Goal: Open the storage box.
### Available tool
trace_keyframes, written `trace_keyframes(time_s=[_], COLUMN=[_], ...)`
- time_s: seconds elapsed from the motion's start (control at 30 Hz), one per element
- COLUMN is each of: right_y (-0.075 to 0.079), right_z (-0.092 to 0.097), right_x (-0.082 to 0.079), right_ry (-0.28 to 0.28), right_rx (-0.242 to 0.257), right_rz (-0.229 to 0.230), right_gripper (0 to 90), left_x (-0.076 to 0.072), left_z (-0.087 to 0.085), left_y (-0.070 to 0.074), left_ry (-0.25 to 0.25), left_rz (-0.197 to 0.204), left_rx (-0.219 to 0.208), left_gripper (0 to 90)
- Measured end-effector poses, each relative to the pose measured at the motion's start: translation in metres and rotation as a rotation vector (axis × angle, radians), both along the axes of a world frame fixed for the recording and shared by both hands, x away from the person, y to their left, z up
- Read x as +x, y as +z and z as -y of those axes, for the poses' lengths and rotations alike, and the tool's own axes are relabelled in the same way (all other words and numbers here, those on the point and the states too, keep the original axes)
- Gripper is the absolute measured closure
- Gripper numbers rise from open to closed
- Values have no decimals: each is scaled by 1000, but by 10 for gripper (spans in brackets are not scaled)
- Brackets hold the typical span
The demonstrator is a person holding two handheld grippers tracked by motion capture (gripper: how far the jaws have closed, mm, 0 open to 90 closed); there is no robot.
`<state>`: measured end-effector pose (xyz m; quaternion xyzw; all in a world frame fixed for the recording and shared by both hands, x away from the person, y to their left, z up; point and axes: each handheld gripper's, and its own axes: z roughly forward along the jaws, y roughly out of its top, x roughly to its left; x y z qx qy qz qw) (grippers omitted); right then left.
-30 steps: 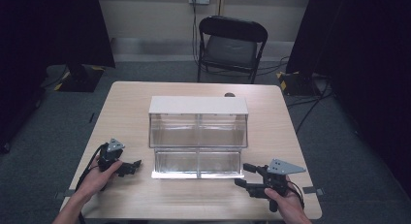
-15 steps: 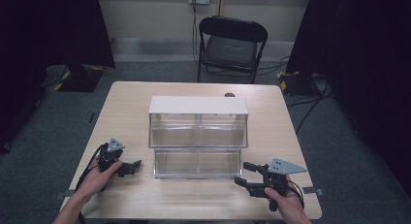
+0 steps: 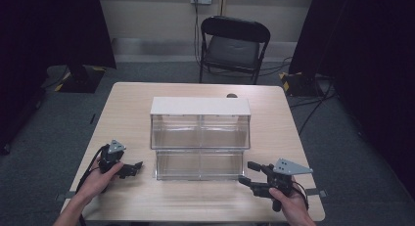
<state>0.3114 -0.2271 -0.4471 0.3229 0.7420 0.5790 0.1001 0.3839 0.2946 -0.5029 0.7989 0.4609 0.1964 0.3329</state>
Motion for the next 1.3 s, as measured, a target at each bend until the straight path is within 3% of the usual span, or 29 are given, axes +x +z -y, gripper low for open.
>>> trace_keyframes(time_s=[0.8, 1.0, 1.3], right_y=[6, 12, 14], right_z=[-3, -3, -3], right_x=[4, 7, 10], right_ry=[4, 2, -14], right_rx=[23, 51, 43], right_rz=[-24, -19, -38], right_gripper=[300, 290, 268], left_x=[0, 0, 0], left_z=[0, 0, 0], left_y=[0, 0, 0], left_ry=[0, 1, 0], left_rz=[-1, 0, -1], left_rx=[-2, 0, -3], left_gripper=[2, 1, 2])
